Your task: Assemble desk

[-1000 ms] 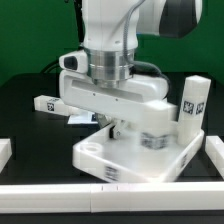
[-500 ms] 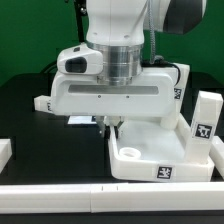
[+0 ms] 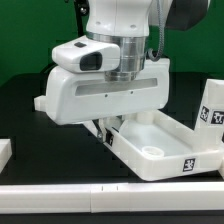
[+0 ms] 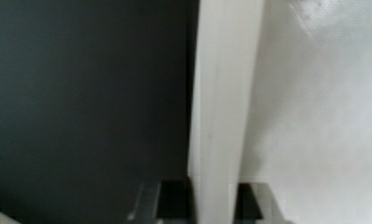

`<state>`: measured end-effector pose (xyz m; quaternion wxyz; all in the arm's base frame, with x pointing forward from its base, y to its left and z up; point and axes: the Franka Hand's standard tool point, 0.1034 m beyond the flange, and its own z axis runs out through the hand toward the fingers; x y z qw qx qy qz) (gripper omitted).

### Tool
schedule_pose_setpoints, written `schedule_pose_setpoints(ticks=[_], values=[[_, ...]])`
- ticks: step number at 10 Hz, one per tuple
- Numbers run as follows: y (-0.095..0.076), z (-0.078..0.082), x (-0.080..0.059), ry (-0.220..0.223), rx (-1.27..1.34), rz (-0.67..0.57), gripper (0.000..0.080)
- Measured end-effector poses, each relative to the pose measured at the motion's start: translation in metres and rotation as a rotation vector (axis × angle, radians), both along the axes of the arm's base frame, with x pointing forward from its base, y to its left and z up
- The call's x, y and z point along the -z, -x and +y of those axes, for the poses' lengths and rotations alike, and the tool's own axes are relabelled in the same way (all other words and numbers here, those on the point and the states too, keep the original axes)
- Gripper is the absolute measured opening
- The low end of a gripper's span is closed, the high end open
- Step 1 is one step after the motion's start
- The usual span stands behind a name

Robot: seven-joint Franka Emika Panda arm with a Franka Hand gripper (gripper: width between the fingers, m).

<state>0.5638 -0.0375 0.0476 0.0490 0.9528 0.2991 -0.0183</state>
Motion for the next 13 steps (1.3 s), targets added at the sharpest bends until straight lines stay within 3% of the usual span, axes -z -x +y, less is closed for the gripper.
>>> schedule_pose_setpoints(ticks=[3,5,6,9,10,13], values=[[-0.001,-0.006,-0.001,0.022,-0.222,0.028,0.0057],[-0.021,0.000,-0.010,-0.006,-0.575,0.038,0.0057],[-0.022,0.005,-0.010,-0.001,-0.631,0.035,0.0057],[-0.020,-0.004,-0.009,0.021,-0.706,0.059,0.0057],[-0.024,0.000,-0.010,0.019,-0.728,0.055,0.0057],[-0.059,0.029,-0.017,0.007,-0.925,0.010,0.0057]])
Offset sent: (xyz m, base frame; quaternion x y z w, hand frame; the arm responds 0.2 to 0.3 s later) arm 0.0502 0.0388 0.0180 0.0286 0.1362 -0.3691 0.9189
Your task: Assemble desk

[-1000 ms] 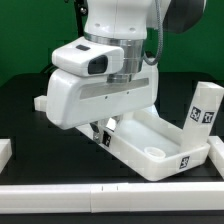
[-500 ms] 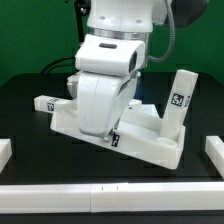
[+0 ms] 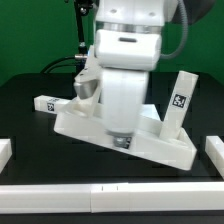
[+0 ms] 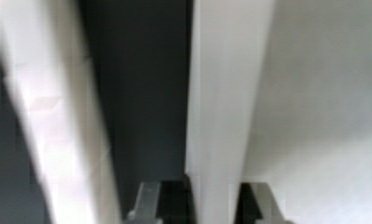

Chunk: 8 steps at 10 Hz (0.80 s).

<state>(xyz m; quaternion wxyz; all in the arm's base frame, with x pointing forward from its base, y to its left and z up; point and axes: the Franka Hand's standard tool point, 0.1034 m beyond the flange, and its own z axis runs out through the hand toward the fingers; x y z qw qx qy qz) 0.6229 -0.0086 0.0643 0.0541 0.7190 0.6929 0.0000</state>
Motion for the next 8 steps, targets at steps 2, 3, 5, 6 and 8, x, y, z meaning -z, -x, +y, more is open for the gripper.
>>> schedule_pose_setpoints(ticks=[2,3,5,6,8], values=[[0.004,-0.006,0.003,0.001,0.028,0.006,0.0057],[0.004,-0.006,0.003,0.001,0.032,0.007,0.0057],[0.002,-0.004,0.003,-0.001,0.039,0.006,0.0057],[-0.007,0.004,0.003,-0.006,0.032,-0.005,0.0057],[-0.017,0.024,0.014,-0.023,0.069,-0.013,0.0057]])
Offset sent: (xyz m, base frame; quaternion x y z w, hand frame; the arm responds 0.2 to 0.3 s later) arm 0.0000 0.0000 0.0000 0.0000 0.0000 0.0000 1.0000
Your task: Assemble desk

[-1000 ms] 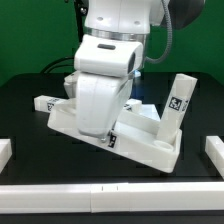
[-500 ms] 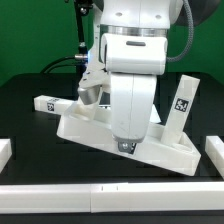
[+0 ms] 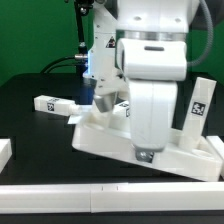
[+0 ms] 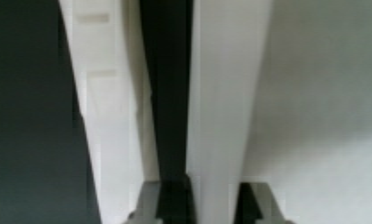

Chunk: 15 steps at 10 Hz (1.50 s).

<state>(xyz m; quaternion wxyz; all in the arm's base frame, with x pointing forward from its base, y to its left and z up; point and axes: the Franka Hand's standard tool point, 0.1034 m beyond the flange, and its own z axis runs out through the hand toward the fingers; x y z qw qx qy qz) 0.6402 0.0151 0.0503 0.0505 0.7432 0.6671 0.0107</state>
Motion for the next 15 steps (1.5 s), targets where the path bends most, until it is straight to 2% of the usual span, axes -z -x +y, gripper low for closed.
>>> schedule_pose_setpoints(ticks=[2,5,8,13,14,15], values=[[-0.009,0.001,0.005,-0.001,0.019,-0.004,0.0057],[-0.013,0.006,0.009,0.018,0.026,0.016,0.0057],[-0.013,0.003,0.014,0.027,0.034,0.095,0.0058],[-0.012,0.000,0.019,0.048,0.041,0.108,0.0058],[-0.012,0.000,0.019,0.048,0.041,0.107,0.0137],[-0.013,-0.001,0.019,0.048,0.042,0.106,0.0137]])
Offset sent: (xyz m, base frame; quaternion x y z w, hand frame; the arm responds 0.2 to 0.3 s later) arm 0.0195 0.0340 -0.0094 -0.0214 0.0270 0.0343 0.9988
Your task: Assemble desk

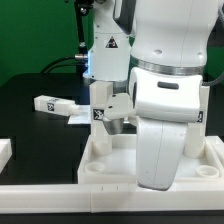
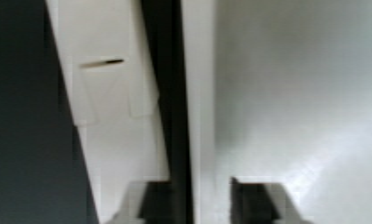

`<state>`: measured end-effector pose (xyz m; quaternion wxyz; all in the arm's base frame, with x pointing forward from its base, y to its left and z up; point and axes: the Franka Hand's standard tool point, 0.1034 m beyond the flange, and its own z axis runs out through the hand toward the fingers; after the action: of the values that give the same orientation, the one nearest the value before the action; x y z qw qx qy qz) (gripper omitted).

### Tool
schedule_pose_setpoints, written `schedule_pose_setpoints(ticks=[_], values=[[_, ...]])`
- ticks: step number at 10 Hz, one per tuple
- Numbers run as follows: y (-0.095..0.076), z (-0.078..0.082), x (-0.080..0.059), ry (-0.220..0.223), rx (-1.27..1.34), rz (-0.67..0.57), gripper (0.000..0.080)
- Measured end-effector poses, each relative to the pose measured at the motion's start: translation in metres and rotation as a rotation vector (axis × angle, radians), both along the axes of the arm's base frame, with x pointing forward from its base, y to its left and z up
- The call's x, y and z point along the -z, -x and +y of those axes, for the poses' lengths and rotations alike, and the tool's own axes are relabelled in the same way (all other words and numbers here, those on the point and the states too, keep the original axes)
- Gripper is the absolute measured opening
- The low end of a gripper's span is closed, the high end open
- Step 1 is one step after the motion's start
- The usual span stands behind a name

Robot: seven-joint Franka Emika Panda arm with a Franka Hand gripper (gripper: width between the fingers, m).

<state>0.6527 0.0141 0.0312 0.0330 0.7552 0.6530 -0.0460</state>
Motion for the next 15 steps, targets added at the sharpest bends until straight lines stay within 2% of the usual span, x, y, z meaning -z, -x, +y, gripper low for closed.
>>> schedule_pose_setpoints(ticks=[1,2,3,4,5,7,9,11,12,15], values=[[0.000,0.000,0.000,0.000,0.001,0.000,0.0275],[0.000,-0.001,0.000,0.000,0.001,0.000,0.0453],[-0.001,-0.001,-0.002,0.001,0.017,-0.002,0.0453],[-0.001,0.002,-0.016,0.006,0.072,0.002,0.0601],[0.003,0.003,-0.037,0.007,0.085,0.006,0.0634],[0.014,0.010,-0.063,0.005,0.207,-0.020,0.0647],[0.016,0.007,-0.058,0.011,0.354,-0.027,0.0649],[0.016,0.007,-0.059,0.013,0.445,-0.039,0.0649],[0.028,0.003,-0.067,0.006,0.528,-0.054,0.0649],[0.087,0.001,-0.112,-0.013,0.656,-0.051,0.0649]])
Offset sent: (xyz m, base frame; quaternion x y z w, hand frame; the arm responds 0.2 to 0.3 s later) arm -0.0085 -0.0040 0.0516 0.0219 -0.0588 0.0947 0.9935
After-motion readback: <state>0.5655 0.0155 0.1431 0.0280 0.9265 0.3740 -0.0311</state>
